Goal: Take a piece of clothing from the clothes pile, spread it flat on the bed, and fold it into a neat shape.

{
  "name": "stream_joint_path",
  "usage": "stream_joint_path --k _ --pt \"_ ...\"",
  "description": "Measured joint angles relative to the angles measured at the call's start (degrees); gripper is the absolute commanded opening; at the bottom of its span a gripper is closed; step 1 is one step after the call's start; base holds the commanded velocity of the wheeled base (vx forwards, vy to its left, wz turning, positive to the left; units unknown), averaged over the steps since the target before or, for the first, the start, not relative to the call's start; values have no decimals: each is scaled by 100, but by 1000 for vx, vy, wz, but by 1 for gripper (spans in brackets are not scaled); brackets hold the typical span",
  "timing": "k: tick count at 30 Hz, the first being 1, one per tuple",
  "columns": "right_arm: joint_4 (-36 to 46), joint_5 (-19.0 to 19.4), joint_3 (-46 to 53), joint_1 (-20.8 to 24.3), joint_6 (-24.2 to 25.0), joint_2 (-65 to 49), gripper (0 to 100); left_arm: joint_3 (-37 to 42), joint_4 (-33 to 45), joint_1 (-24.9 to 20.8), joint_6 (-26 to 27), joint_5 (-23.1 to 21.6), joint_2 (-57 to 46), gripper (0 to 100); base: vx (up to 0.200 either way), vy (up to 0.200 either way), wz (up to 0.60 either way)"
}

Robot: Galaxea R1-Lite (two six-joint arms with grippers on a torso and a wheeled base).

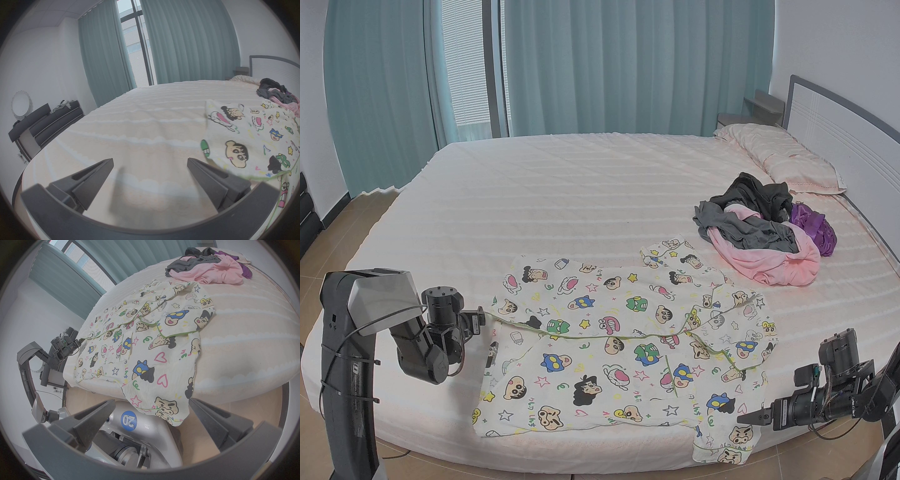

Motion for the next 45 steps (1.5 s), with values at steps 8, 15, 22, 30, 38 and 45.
stream_joint_path --k 8,15,22,30,38,45 --pt "2 -5 9 5 2 -23 100 274 5 319 -227 -174 -252 100 0 0 0" --pt "2 -5 6 -6 2 -34 100 873 5 288 -1438 -746 -685 100 0 0 0" --pt "5 -2 16 0 5 -37 100 1926 0 -243 -2788 -2172 -1292 100 0 0 0" --pt "2 -7 55 121 2 -44 100 2787 -15 -705 -3122 -3100 -1824 100 0 0 0" --pt "-2 -10 83 157 2 -44 100 3187 -39 -855 -3100 -3516 -1950 100 0 0 0" --pt "-2 -2 90 166 2 -41 100 3312 -41 -1034 -3027 -3507 -1937 0 0 0 0"
